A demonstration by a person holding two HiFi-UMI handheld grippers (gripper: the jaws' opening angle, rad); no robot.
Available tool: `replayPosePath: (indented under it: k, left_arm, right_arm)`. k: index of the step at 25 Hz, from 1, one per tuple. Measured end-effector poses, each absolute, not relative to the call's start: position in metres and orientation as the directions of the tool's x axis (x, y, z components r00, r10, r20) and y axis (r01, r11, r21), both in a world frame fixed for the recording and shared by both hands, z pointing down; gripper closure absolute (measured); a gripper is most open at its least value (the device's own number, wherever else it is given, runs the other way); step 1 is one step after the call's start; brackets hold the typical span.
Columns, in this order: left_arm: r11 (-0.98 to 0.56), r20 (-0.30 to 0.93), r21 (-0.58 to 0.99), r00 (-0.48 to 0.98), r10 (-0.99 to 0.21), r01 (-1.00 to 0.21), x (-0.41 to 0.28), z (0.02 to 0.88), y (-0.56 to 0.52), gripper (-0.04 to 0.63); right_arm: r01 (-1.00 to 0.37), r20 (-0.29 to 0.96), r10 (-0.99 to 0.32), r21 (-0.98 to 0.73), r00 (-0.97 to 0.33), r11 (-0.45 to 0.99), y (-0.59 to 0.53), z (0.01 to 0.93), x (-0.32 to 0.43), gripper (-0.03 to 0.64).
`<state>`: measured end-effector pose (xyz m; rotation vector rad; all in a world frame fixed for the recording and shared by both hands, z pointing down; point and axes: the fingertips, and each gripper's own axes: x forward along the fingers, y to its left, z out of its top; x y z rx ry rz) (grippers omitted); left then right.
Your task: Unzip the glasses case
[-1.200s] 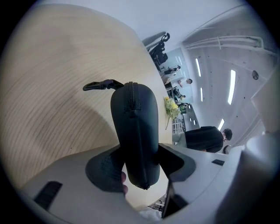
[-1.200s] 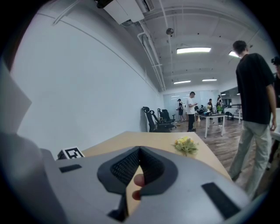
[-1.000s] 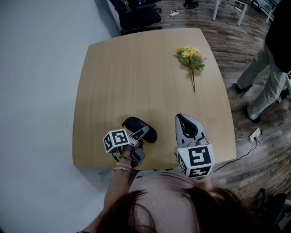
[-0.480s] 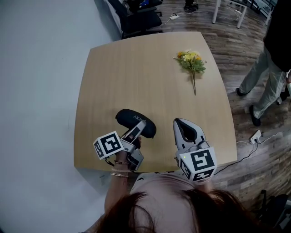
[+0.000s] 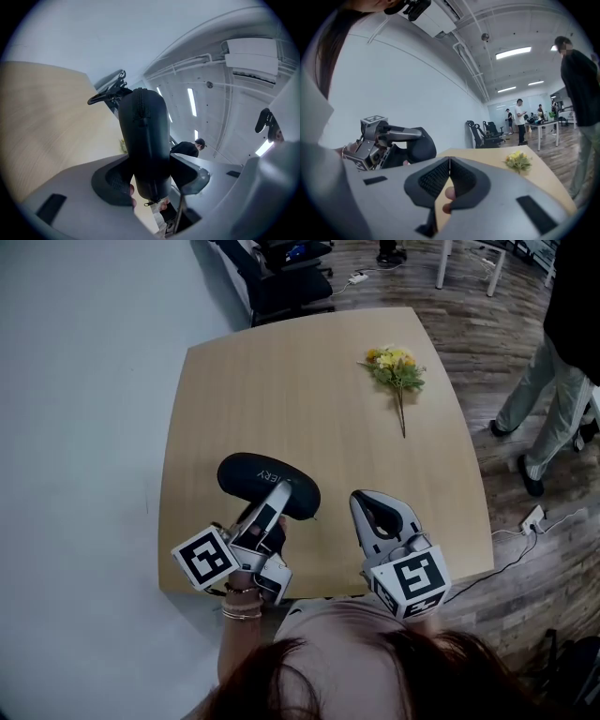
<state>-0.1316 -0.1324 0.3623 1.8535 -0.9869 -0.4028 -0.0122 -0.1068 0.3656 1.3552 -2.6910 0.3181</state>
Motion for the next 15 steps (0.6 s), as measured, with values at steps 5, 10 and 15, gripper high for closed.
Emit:
replayPosePath:
  k: [5, 10, 15]
  left_arm:
    - [-0.301, 0.064, 0.839, 0.631, -0.773, -0.454, -0.128, 0.33, -0.129, 0.354]
    - [-0.368, -0.007, 0.827, 0.648, -0.762, -0.425, -0.125, 0.307, -0.128, 0.354]
    - [-0.401, -0.041, 0.811, 0.644, -0.764, -0.425, -0.126, 0.294, -0.125, 0.354]
  right_arm:
    - [-0.779, 0.146, -0.766, -0.142, -0.627, 0.611, -0.099, 0.356, -0.016, 0.601]
    - [-0.747, 0.122, -0.738, -0.141, -0.664, 0.65, -0.095, 0.35, -0.025, 0.601]
    - [-0.704, 0.11, -0.696, -0.12, -0.71, 0.7, -0.087, 0.348, -0.037, 0.6]
